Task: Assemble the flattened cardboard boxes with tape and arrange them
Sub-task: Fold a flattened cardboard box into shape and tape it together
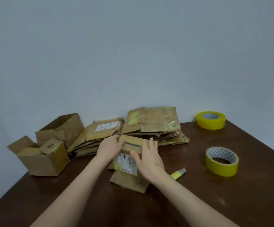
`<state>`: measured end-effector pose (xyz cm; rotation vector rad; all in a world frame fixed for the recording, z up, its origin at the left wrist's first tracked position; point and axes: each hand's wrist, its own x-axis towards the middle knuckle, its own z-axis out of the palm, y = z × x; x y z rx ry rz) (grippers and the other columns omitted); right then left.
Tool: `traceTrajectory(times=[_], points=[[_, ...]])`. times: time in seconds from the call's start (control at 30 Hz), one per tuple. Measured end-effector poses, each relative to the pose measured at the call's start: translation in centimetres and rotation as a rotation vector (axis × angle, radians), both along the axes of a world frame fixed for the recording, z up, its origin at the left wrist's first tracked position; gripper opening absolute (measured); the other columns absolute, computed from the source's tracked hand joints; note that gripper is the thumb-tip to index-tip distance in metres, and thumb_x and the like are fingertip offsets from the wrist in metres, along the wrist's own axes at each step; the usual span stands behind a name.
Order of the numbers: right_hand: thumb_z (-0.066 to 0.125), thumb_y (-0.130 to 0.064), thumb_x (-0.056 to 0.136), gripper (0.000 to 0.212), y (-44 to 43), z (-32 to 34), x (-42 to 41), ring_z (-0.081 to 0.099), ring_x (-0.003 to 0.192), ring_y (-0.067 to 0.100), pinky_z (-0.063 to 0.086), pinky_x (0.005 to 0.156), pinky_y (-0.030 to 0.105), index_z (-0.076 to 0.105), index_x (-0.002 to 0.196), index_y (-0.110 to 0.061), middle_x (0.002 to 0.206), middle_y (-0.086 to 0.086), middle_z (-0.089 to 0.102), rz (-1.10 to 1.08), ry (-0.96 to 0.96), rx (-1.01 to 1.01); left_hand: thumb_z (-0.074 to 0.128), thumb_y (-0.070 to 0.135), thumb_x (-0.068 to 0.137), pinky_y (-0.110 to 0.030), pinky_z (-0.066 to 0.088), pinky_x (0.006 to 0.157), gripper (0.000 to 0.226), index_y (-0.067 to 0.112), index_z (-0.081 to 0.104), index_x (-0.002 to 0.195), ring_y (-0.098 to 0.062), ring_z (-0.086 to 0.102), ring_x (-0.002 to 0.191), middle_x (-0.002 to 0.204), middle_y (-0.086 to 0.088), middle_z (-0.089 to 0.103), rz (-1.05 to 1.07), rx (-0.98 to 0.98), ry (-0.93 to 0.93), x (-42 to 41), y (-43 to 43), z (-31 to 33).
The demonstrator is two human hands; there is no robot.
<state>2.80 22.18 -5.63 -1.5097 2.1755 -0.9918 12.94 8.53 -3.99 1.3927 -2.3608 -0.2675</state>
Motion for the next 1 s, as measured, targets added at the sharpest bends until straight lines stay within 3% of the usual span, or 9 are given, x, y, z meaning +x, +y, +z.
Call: traceTrajectory(times=[0.1, 0.17, 0.23, 0.3, 0.37, 0.57, 0.8, 0.9, 1.0], points=[[0.034, -0.044, 0.102, 0.073, -2.2, -0.4, 0.5, 0.02, 0.145, 0.031, 0.029, 0.11, 0.034, -0.004, 0.154, -0.008, 0.161, 0.013, -0.006, -0.121, -0.136, 0.028, 0.036, 0.044, 0.099, -0.034, 0.046, 0.081, 0.043, 0.012, 0.06, 0.117, -0.028, 0.06, 0.101, 0.112, -0.01, 0.066, 0.134, 0.061, 0.096, 1.6, 0.8, -2.0], [0.036, -0.045, 0.1, 0.076, -3.6, -0.1, -0.1, 0.045, 0.13, 0.033, 0.041, 0.103, 0.038, -0.002, 0.153, -0.007, 0.157, 0.018, 0.023, -0.18, -0.204, 0.077, 0.037, 0.048, 0.097, -0.033, 0.047, 0.077, 0.047, 0.009, 0.063, 0.103, -0.025, 0.061, 0.091, 0.103, -0.01, 0.067, 0.158, 0.187, 0.146, 1.9, 0.5, -2.2], [0.045, -0.048, 0.095, 0.079, -4.8, 0.1, -0.9, 0.062, 0.097, 0.026, 0.052, 0.083, 0.039, 0.01, 0.152, -0.006, 0.134, 0.012, 0.053, -0.233, -0.24, 0.143, 0.043, 0.058, 0.091, -0.032, 0.048, 0.076, 0.052, 0.011, 0.064, 0.092, -0.024, 0.062, 0.087, 0.095, -0.007, 0.067, 0.16, 0.276, 0.182, 1.8, 0.3, -2.1], [0.057, -0.052, 0.085, 0.066, -5.7, 0.0, -1.6, 0.063, 0.085, 0.022, 0.054, 0.077, 0.039, 0.049, 0.134, -0.009, 0.112, 0.006, 0.064, -0.244, -0.332, 0.153, 0.046, 0.069, 0.083, -0.031, 0.048, 0.074, 0.06, 0.011, 0.062, 0.085, -0.024, 0.062, 0.088, 0.091, -0.004, 0.066, 0.172, 0.28, 0.149, 1.5, 0.2, -1.9], [0.065, -0.05, 0.078, 0.046, -6.1, -0.1, -2.1, 0.064, 0.091, 0.025, 0.053, 0.086, 0.042, 0.064, 0.102, -0.011, 0.101, 0.007, 0.068, -0.238, -0.401, 0.159, 0.047, 0.076, 0.076, -0.031, 0.048, 0.072, 0.07, 0.01, 0.063, 0.092, -0.026, 0.062, 0.091, 0.096, -0.005, 0.065, 0.183, 0.286, 0.097, 1.5, -0.1, -1.7], [0.061, -0.035, 0.088, 0.025, -6.3, -0.3, -2.7, 0.063, 0.091, 0.026, 0.053, 0.087, 0.043, 0.06, 0.095, -0.012, 0.099, 0.01, 0.067, -0.266, -0.48, 0.108, 0.053, 0.068, 0.076, -0.035, 0.053, 0.083, 0.064, 0.01, 0.061, 0.101, -0.025, 0.063, 0.094, 0.103, -0.004, 0.065, 0.182, 0.389, 0.091, 1.5, -0.9, -0.8], [0.071, -0.053, 0.076, 0.045, -4.1, -0.1, -2.0, 0.061, 0.1, 0.021, 0.051, 0.091, 0.043, 0.06, 0.107, -0.024, 0.104, -0.003, 0.064, -0.153, -0.37, 0.056, 0.041, 0.053, 0.091, -0.034, 0.047, 0.078, 0.042, 0.015, 0.055, 0.099, -0.025, 0.059, 0.094, 0.099, -0.003, 0.063, 0.141, 0.277, 0.176, 3.3, 1.5, -1.9], [0.066, -0.044, 0.084, 0.035, -3.1, -0.2, -1.1, 0.06, 0.1, 0.02, 0.051, 0.091, 0.044, 0.059, 0.112, -0.025, 0.107, -0.003, 0.064, -0.163, -0.328, -0.028, 0.037, 0.046, 0.096, -0.035, 0.045, 0.077, 0.036, 0.014, 0.053, 0.103, -0.026, 0.058, 0.093, 0.102, -0.006, 0.063, 0.182, 0.151, 0.224, 4.2, 3.3, -2.1], [0.057, -0.047, 0.09, 0.041, -1.8, 0.4, -0.1, 0.06, 0.102, 0.019, 0.051, 0.09, 0.044, 0.057, 0.124, -0.025, 0.115, -0.003, 0.064, -0.097, -0.286, -0.073, 0.03, 0.042, 0.101, -0.039, 0.047, 0.085, 0.038, 0.015, 0.052, 0.115, -0.029, 0.059, 0.1, 0.108, -0.007, 0.064, 0.177, 0.087, 0.32, 5.9, 5.5, -1.5]])
